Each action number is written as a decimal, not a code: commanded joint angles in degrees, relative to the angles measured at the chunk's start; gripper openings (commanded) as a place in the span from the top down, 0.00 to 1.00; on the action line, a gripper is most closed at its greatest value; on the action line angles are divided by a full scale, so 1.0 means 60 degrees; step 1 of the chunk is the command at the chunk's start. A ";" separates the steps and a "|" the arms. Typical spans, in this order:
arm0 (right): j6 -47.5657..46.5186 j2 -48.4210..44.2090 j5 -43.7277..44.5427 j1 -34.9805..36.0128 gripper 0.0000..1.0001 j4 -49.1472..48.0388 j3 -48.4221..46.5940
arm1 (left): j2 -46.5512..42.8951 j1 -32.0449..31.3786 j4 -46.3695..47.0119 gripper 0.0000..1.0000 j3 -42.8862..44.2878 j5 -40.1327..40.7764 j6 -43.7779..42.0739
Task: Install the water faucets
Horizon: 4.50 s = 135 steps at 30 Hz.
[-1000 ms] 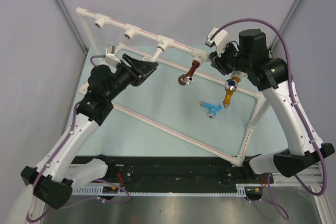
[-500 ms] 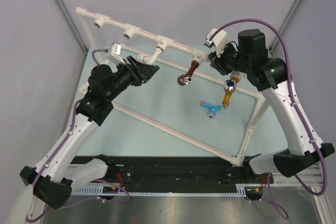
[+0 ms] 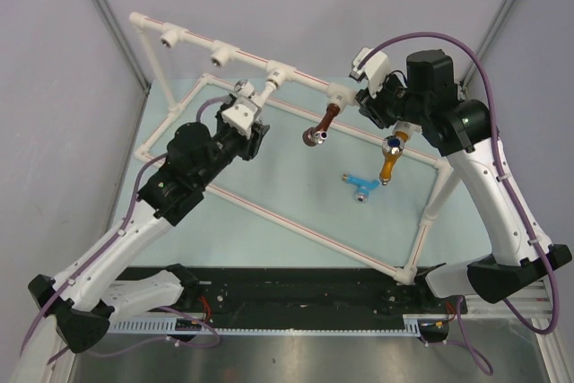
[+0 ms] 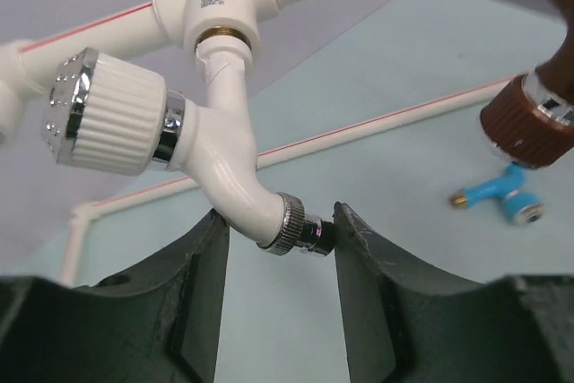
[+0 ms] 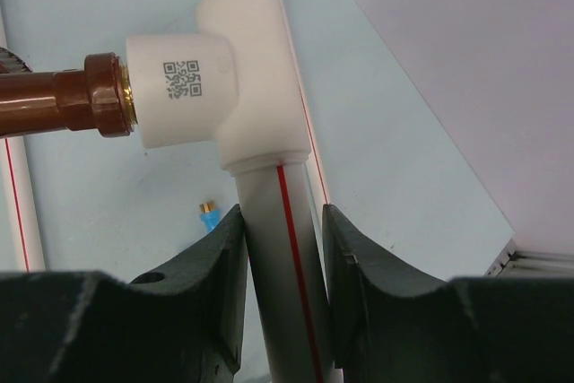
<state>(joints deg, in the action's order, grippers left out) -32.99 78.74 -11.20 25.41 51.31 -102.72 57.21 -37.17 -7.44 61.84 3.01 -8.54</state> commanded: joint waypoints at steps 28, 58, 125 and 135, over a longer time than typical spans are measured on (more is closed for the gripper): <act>0.0826 0.0178 0.0622 0.0057 1.00 0.0457 0.0069 | -0.1375 -0.2038 0.1196 0.03 0.0268 0.2033 -0.3152; 0.0811 0.0294 0.0666 0.0160 1.00 0.0486 0.0040 | -0.0308 0.1112 0.0861 0.17 0.0208 -0.0765 0.0897; 0.0753 0.0236 0.0636 0.0335 1.00 0.0472 0.0069 | -0.1904 0.1917 -0.0576 0.05 -0.0053 0.1582 1.1380; 0.0738 0.0178 0.0636 0.0321 1.00 0.0413 0.0171 | -0.1303 0.2327 0.0376 0.10 -0.1093 -0.0163 1.4224</act>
<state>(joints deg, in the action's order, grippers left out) -33.04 79.13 -9.91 26.79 51.83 -103.22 48.90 -23.83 -9.02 56.21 6.70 67.13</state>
